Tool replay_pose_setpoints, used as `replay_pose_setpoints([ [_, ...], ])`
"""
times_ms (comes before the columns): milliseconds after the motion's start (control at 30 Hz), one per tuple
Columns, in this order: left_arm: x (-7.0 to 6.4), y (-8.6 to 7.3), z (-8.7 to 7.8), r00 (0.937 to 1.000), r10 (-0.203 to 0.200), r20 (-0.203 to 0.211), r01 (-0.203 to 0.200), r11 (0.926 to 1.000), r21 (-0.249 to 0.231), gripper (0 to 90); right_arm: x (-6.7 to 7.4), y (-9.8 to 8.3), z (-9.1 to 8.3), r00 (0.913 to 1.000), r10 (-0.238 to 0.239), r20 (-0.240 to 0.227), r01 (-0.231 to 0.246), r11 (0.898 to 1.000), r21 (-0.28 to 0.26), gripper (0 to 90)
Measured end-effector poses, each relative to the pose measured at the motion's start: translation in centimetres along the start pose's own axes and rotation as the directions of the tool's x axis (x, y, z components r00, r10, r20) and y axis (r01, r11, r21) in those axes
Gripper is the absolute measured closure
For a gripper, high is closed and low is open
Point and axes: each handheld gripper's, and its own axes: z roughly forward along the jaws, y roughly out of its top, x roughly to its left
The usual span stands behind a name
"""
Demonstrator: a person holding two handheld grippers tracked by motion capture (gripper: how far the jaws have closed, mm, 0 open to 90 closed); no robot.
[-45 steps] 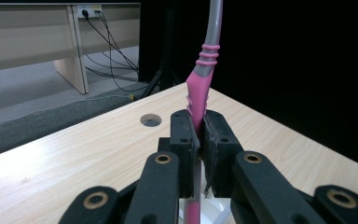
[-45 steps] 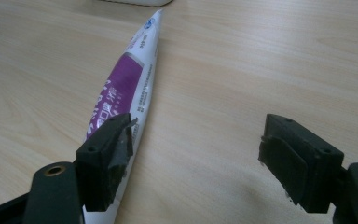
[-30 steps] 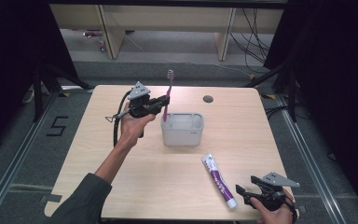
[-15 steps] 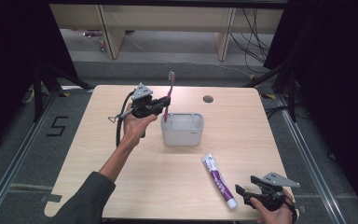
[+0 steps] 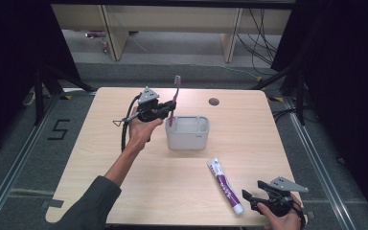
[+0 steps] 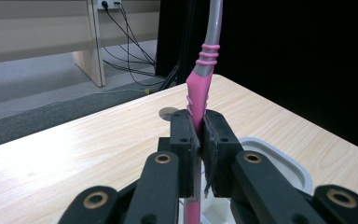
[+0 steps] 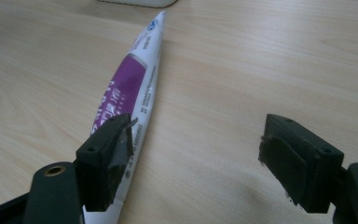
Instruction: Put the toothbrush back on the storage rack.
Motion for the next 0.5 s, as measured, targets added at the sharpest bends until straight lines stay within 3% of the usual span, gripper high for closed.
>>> replay_pose_setpoints([
  [500,0.5,-1.8,0.5,0.9998,-0.017,-0.013,0.017,0.9997,0.015,82.6,0.0,-0.1,0.1,1.0000,-0.005,0.007,0.005,1.000,-0.006,25.7],
])
